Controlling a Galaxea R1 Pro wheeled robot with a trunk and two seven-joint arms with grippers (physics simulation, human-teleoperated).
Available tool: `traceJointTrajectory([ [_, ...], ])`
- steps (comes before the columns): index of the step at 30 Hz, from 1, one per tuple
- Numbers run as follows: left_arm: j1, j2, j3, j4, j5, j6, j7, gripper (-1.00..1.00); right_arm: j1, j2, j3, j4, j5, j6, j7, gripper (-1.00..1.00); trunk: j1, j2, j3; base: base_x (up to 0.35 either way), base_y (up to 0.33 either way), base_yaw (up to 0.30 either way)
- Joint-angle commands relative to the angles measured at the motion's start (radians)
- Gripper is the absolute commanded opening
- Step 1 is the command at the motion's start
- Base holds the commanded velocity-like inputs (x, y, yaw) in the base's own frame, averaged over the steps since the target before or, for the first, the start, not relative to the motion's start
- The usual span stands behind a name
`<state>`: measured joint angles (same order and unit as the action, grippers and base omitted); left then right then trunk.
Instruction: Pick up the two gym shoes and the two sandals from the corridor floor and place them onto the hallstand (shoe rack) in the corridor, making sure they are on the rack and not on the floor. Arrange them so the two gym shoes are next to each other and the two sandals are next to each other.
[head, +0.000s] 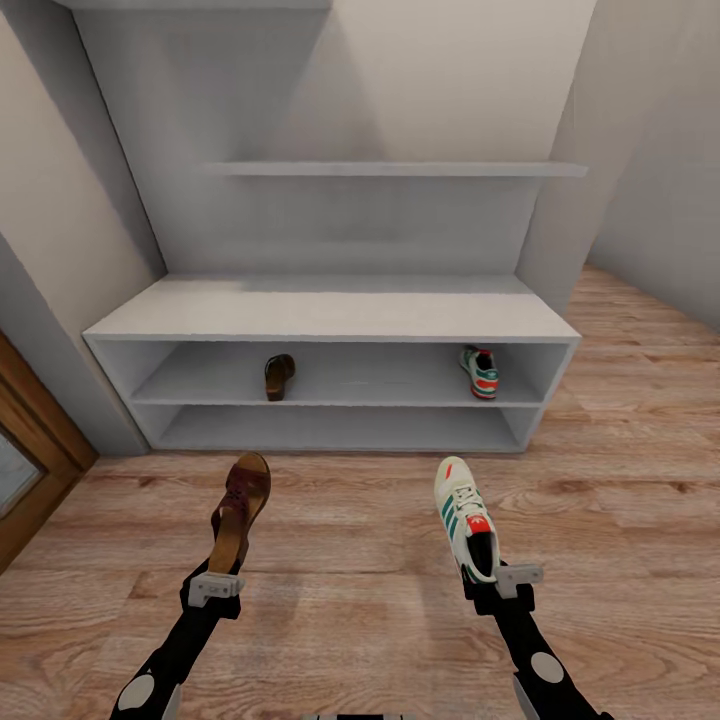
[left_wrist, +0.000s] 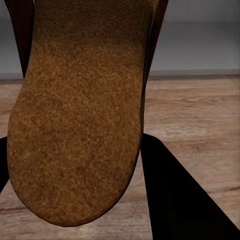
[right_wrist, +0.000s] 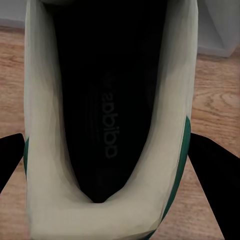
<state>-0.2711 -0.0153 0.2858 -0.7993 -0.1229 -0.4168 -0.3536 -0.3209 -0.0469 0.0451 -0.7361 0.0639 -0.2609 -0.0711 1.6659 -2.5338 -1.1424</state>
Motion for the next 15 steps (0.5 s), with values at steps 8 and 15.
traceJointTrajectory([
  [8, -0.001, -0.002, 0.007, -0.003, -0.014, -0.005, -0.004, -1.00, -0.001, 0.001, 0.004, 0.000, 0.007, -0.001, -0.009, -1.00, 0.000, 0.000, -0.001, 0.000, 0.000, -0.004],
  [15, -0.001, -0.002, 0.007, -0.005, -0.014, -0.005, 0.001, -1.00, -0.001, 0.002, 0.005, 0.000, 0.008, -0.001, -0.019, -1.00, 0.000, 0.000, -0.001, 0.000, 0.000, 0.000],
])
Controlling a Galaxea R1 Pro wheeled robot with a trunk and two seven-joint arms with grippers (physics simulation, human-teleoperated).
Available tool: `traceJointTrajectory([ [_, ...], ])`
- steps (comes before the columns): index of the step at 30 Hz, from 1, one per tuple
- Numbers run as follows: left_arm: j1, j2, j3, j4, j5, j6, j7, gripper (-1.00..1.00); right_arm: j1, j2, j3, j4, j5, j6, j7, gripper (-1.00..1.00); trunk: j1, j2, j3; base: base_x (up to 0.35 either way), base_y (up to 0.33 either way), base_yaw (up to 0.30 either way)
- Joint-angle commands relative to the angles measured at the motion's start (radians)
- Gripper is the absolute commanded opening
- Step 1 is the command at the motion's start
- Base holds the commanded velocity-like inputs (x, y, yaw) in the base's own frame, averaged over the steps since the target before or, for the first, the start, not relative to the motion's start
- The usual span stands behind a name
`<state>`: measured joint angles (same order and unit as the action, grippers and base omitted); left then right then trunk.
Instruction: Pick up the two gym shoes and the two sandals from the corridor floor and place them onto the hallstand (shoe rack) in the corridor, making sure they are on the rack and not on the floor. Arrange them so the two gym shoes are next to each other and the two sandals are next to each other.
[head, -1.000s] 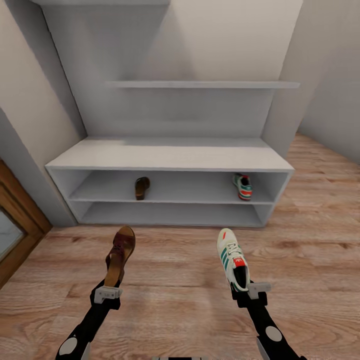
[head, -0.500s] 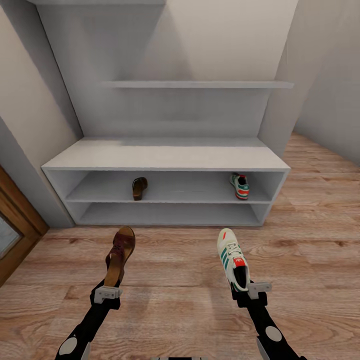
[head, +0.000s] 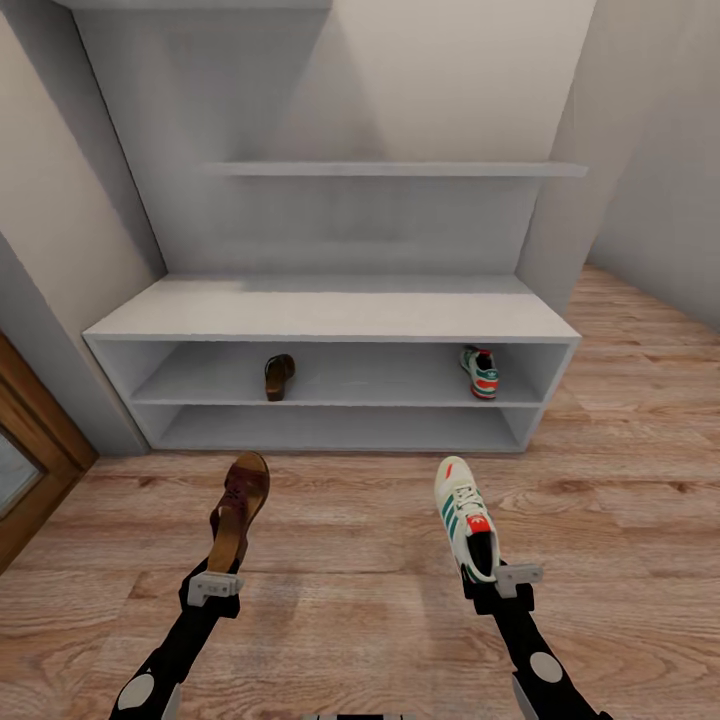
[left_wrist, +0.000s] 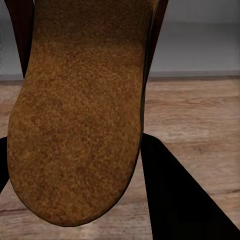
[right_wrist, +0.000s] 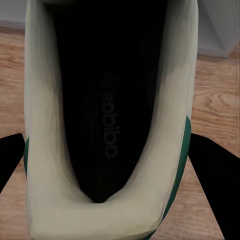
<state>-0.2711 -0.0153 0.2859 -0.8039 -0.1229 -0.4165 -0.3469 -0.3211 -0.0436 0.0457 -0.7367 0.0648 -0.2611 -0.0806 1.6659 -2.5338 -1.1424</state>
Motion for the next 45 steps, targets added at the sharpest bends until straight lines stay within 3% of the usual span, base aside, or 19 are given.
traceJointTrajectory([
  [1, -0.001, -0.002, 0.007, 0.000, -0.014, -0.005, -0.005, -1.00, -0.001, -0.001, 0.005, 0.001, 0.007, -0.001, -0.010, -1.00, 0.000, 0.000, -0.001, 0.000, 0.000, 0.000],
  [24, -0.001, -0.004, 0.003, -0.002, -0.018, 0.006, -0.001, -1.00, -0.001, 0.004, 0.004, 0.000, 0.016, 0.006, -0.039, -1.00, 0.000, 0.000, -0.001, 0.000, 0.000, 0.000],
  [29, -0.003, -0.004, 0.001, -0.010, -0.021, 0.054, -0.002, -1.00, -0.002, 0.004, 0.002, 0.000, 0.015, 0.047, -0.038, -1.00, 0.000, 0.000, -0.001, 0.000, 0.000, 0.000],
  [33, -0.016, 0.003, 0.000, -0.031, -0.024, 0.154, -0.004, -1.00, -0.011, 0.005, 0.001, -0.026, 0.011, 0.143, -0.039, -1.00, 0.000, 0.000, -0.001, 0.000, 0.000, 0.000],
  [38, -0.025, 0.013, -0.003, -0.054, -0.027, 0.207, -0.008, -1.00, -0.019, 0.006, 0.000, -0.131, 0.010, 0.299, -0.039, -1.00, 0.000, 0.000, -0.001, 0.000, 0.000, 0.000],
  [40, -0.027, 0.015, -0.004, -0.058, -0.027, 0.217, -0.010, -1.00, -0.019, 0.006, 0.000, -0.201, 0.010, 0.382, -0.038, -1.00, 0.000, 0.000, -0.001, 0.000, 0.000, 0.000],
  [42, -0.026, 0.016, -0.006, -0.063, -0.027, 0.235, -0.012, -1.00, -0.015, 0.006, 0.003, -0.405, 0.015, 0.569, -0.039, -1.00, 0.000, 0.000, -0.001, 0.000, 0.000, 0.000],
  [45, -0.024, 0.017, -0.006, -0.064, -0.026, 0.241, -0.013, -1.00, -0.013, 0.006, 0.006, -0.470, 0.016, 0.613, -0.041, -1.00, 0.000, 0.000, -0.001, 0.000, 0.000, 0.000],
])
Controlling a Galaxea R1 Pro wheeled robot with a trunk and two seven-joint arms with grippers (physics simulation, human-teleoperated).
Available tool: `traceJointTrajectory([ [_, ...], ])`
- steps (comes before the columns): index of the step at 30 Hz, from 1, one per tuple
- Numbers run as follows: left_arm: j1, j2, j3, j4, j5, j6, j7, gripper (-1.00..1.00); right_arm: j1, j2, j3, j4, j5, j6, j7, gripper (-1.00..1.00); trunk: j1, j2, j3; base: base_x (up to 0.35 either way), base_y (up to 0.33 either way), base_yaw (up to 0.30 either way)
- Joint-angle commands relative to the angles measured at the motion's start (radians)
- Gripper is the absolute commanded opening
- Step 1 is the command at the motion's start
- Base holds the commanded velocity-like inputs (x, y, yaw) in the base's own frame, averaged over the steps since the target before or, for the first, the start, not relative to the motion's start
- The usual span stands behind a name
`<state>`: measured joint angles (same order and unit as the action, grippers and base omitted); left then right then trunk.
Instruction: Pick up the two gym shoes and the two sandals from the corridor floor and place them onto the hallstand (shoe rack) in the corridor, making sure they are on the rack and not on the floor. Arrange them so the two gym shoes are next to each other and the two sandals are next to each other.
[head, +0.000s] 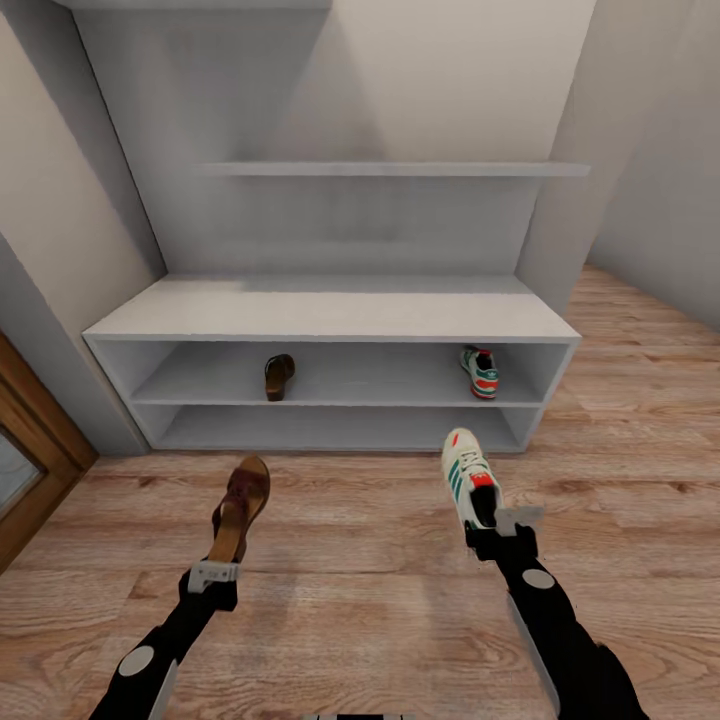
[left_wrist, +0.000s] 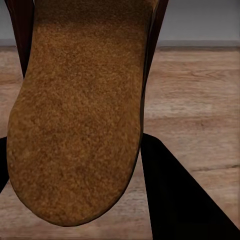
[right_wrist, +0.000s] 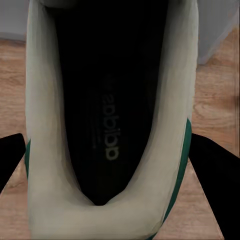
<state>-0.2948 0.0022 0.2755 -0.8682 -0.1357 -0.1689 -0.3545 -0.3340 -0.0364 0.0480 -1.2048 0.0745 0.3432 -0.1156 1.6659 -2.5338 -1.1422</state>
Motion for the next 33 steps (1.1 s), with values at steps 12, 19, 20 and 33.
traceJointTrajectory([
  [12, 0.003, 0.000, 0.003, -0.001, -0.013, 0.007, -0.006, -1.00, -0.003, 0.007, 0.011, -0.162, 0.011, 0.125, -0.047, -1.00, 0.000, 0.000, -0.001, 0.000, 0.000, 0.000],
  [19, 0.004, -0.002, 0.001, -0.001, -0.013, 0.007, -0.007, -1.00, -0.016, 0.026, 0.010, -0.196, 0.011, 0.155, -0.068, -1.00, 0.000, 0.000, -0.001, 0.000, 0.000, 0.000],
  [20, 0.004, -0.002, 0.001, -0.001, -0.013, 0.007, -0.008, -1.00, -0.020, 0.027, 0.009, -0.198, 0.011, 0.159, -0.070, -1.00, 0.000, 0.000, -0.001, 0.000, 0.000, 0.000],
  [33, 0.005, -0.002, 0.001, 0.000, -0.014, 0.007, -0.010, -1.00, -0.153, 0.075, 0.012, -0.187, 0.007, 0.186, -0.121, -1.00, 0.000, 0.000, -0.001, 0.000, 0.000, 0.000],
])
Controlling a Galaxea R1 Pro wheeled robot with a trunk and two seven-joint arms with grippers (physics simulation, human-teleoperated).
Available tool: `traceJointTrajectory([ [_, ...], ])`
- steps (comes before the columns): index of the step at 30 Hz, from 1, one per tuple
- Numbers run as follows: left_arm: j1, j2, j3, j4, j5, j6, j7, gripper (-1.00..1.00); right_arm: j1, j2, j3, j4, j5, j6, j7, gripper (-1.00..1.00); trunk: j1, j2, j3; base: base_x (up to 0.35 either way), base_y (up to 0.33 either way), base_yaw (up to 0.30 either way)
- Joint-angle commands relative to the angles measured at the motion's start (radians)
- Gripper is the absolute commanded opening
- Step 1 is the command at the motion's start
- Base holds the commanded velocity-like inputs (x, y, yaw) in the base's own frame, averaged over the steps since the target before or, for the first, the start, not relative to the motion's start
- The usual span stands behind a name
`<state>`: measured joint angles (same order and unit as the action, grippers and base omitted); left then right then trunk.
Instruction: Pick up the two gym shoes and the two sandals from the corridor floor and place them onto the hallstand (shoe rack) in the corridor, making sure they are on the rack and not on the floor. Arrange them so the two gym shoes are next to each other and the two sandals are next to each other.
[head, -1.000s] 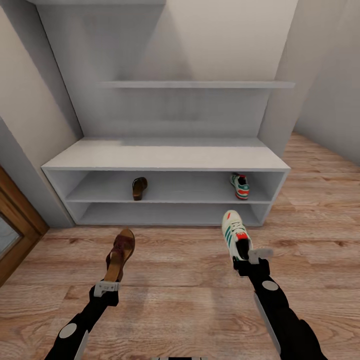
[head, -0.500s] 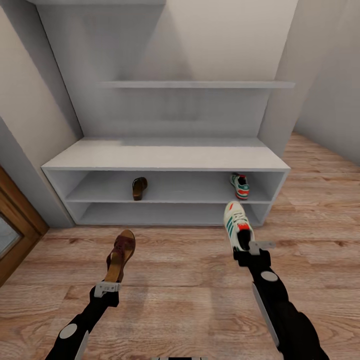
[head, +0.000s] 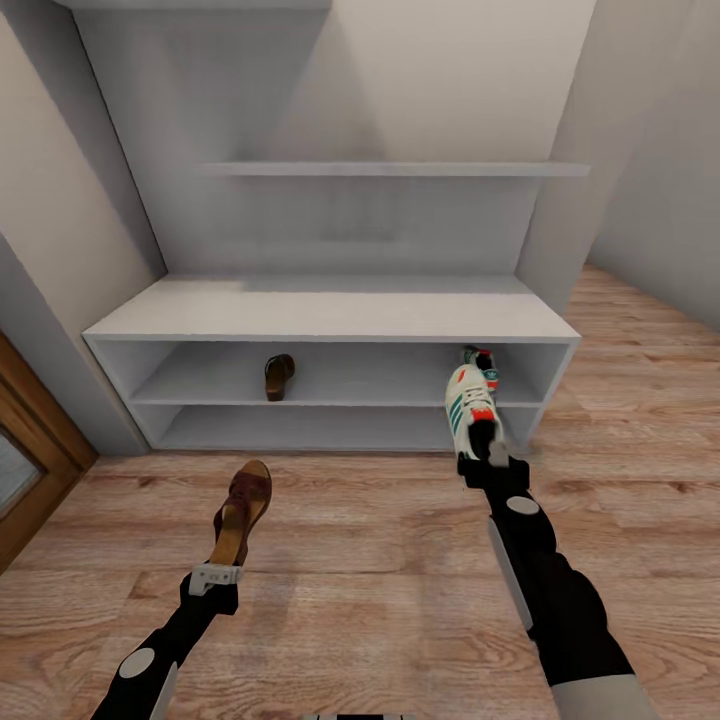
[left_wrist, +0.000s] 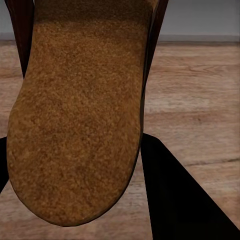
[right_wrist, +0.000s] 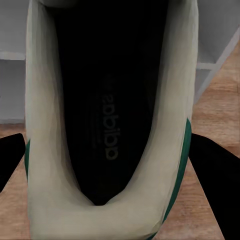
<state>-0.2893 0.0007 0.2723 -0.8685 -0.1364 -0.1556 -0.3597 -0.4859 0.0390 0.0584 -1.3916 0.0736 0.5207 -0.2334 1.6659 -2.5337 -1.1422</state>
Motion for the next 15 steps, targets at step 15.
traceJointTrajectory([
  [15, -0.001, 0.001, 0.005, 0.000, -0.014, -0.007, -0.005, -1.00, -0.066, 0.036, 0.012, 0.015, 0.010, 0.060, -0.012, -1.00, 0.000, 0.000, -0.001, 0.000, 0.000, 0.000],
])
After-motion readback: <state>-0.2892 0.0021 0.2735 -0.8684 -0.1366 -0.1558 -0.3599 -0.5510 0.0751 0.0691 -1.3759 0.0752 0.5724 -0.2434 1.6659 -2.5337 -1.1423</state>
